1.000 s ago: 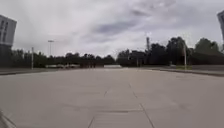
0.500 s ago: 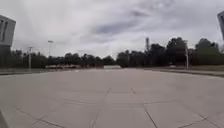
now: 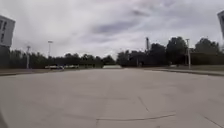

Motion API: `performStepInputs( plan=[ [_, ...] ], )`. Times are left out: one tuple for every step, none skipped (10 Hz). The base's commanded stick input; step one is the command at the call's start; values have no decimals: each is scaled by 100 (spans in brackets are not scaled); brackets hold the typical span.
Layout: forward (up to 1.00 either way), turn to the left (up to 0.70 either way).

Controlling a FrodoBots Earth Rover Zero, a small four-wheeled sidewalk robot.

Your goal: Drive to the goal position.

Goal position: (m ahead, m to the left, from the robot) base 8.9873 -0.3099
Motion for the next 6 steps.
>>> performStepInputs(
  plan=[
    [100, 0],
    [100, 0],
    [100, 0],
    [100, 0],
    [100, 0],
    [100, 0]
  ],
)
